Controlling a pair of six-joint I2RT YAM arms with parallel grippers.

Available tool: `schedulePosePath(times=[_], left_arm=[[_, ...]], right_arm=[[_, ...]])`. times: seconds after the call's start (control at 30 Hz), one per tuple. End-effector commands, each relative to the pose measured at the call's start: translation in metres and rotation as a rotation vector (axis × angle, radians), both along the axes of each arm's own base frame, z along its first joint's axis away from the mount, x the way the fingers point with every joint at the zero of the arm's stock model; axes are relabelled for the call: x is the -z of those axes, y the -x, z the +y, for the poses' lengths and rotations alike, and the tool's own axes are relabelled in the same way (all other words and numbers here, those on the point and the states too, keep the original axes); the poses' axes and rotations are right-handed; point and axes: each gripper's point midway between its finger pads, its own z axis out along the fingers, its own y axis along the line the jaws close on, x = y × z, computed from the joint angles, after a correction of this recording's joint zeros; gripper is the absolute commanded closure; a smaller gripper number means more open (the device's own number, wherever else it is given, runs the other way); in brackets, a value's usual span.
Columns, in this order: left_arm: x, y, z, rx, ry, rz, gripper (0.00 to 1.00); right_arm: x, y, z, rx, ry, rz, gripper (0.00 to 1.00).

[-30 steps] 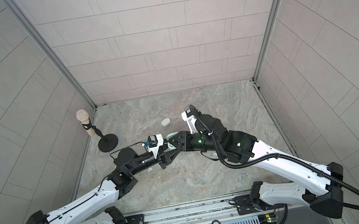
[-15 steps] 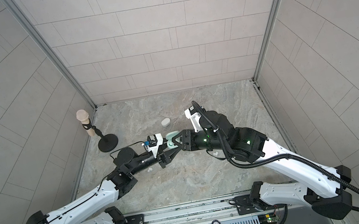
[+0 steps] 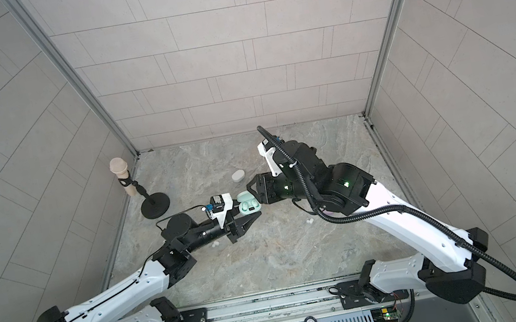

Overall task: Insert wireless bluetooth earbuds into charging case
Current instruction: Insert the wireless bluetooth earbud into the charging case, then close the charging case.

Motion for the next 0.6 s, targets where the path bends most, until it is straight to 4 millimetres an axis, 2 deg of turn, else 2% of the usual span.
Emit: schedulePosePath(times=[0.0, 0.2, 0.4, 0.57], left_arm=[[-0.009, 0.007, 0.003, 0.020, 0.031, -0.026, 0.90], [-0.008, 0.007, 0.003, 0.015, 0.031, -0.027, 0.91], [-0.009, 0.006, 0.003, 0.009, 0.032, -0.034, 0.91], [-0.009, 0.004, 0.000, 0.018, 0.027, -0.032, 0.91]], right_arm=[[0.004, -0.004, 0.002, -0.030, 0.066, -0.018, 0.51], [0.020, 0.002, 0.009, -0.069, 0.086, 0.027, 0.54], [0.043, 0.024, -0.005, -0.053, 0.108, 0.083, 0.57], [0.057, 0.030, -0.011, -0.052, 0.142, 0.120, 0.57]])
